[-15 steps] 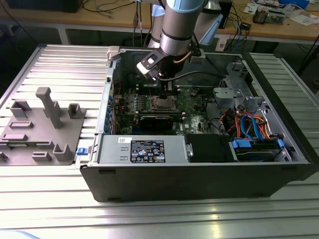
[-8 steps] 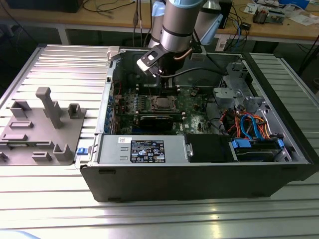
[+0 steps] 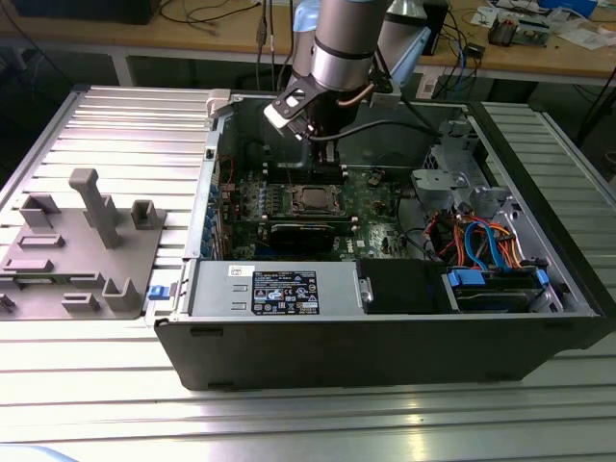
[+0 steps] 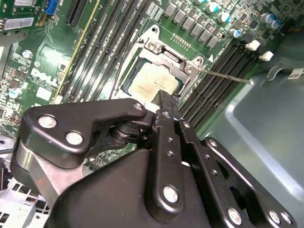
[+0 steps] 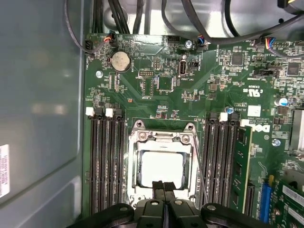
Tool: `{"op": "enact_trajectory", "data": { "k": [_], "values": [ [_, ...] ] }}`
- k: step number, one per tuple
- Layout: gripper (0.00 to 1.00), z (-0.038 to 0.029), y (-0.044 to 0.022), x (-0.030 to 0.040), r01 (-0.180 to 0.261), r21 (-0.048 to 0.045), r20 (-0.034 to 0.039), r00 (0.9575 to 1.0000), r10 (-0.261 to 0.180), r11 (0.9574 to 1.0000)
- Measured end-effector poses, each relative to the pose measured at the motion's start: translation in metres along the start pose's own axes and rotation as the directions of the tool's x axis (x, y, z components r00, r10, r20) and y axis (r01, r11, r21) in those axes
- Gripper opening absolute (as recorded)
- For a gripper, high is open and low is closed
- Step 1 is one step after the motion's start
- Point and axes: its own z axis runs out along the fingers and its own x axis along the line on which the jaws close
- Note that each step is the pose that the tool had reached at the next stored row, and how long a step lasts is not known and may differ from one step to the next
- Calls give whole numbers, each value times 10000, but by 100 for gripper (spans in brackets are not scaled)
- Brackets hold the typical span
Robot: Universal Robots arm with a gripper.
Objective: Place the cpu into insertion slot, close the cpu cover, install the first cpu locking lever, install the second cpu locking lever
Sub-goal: 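Close the cpu cover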
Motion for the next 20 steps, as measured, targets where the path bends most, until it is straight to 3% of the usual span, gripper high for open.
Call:
{"op": "enact_trajectory", "data": {
  "k": [2,17,19,20],
  "values": [
    [11,-30,-2,1,0,0,-2,10000,0,10000],
    [11,-37,-2,2,1,-7,-3,10000,-1,10000],
    [11,-36,-2,1,12,-280,14,10000,-12,9996],
    [11,-34,-2,2,15,-335,13,10000,-14,9994]
  ]
}}
